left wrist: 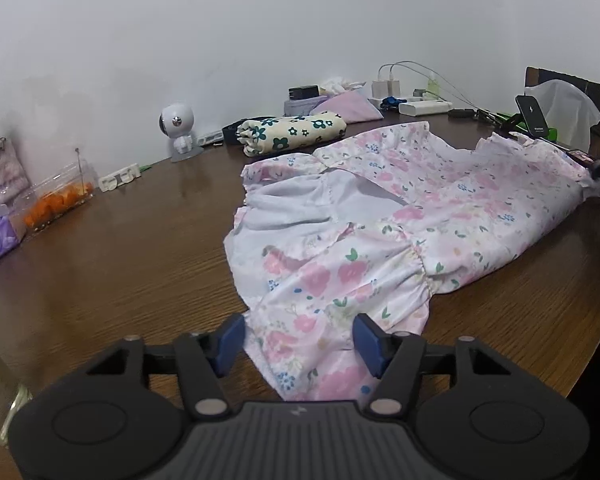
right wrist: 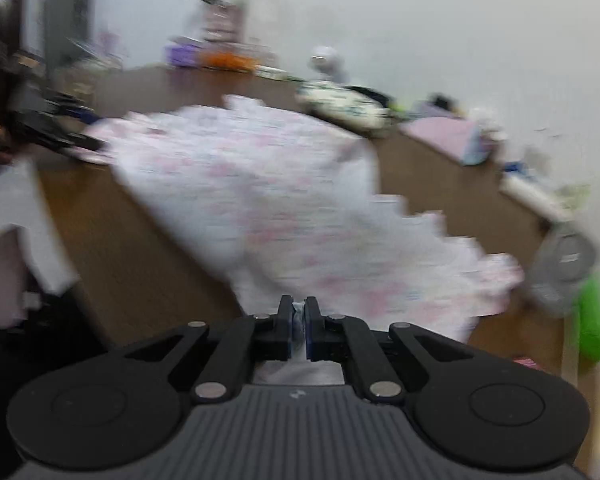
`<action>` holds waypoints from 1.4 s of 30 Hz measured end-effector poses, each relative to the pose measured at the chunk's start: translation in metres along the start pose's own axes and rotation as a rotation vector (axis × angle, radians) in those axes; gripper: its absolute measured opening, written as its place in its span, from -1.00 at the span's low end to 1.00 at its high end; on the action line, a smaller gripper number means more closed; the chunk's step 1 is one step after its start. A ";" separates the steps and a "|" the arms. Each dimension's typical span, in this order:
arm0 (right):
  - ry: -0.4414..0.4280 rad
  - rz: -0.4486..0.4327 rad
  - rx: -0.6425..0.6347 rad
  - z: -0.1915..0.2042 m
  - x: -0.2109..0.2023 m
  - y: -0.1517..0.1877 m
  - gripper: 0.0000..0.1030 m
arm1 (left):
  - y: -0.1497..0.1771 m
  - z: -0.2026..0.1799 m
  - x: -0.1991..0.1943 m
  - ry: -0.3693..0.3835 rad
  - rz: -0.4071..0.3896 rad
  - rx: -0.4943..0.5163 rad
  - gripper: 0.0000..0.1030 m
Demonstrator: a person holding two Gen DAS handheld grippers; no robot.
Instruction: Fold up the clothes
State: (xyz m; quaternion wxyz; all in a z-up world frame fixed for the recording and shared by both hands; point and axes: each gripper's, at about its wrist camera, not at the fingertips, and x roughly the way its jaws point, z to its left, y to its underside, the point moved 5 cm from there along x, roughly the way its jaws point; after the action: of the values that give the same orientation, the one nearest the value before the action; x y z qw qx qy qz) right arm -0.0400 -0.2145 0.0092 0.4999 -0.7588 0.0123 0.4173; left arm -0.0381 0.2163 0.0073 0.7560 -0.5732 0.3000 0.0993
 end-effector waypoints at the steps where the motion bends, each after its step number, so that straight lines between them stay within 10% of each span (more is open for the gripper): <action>1: 0.033 0.005 0.013 -0.006 0.002 -0.002 -0.70 | 0.000 0.002 -0.002 0.013 -0.006 -0.021 0.12; 6: -0.129 -0.113 0.017 0.021 0.003 -0.016 -0.03 | 0.000 -0.001 -0.024 0.142 -0.064 -0.051 0.17; 9: -0.192 -0.110 0.015 0.038 0.026 -0.016 -0.01 | 0.004 -0.011 -0.026 0.157 -0.067 0.022 0.33; 12: -0.178 -0.090 0.025 0.042 0.053 -0.017 -0.17 | 0.007 -0.017 -0.016 0.155 -0.026 0.073 0.13; 16: -0.236 -0.076 0.083 0.038 0.066 -0.016 -0.86 | 0.009 -0.015 -0.009 0.125 -0.020 0.154 -0.94; 21: -0.311 -0.055 0.031 0.039 0.050 -0.007 -0.99 | 0.005 -0.011 -0.017 0.140 -0.022 0.298 -0.97; 25: -0.314 -0.052 0.054 0.030 0.034 -0.002 -0.99 | 0.003 -0.014 -0.029 0.191 -0.016 0.322 -0.95; 32: -0.253 -0.088 0.022 0.027 0.014 -0.015 -0.58 | 0.012 0.005 -0.044 0.211 0.025 0.272 -0.32; 39: -0.273 -0.190 0.078 0.042 0.021 -0.048 -0.39 | -0.030 0.028 -0.075 0.210 -0.219 0.077 -0.07; 42: -0.305 -0.182 0.094 0.062 0.048 -0.057 -0.40 | -0.044 0.010 -0.033 0.253 -0.190 -0.004 -0.08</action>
State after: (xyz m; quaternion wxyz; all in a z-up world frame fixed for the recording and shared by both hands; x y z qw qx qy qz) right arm -0.0222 -0.1194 0.0113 0.5668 -0.6603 -0.1130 0.4796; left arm -0.0400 0.2177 0.0631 0.7172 -0.6083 0.3370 -0.0450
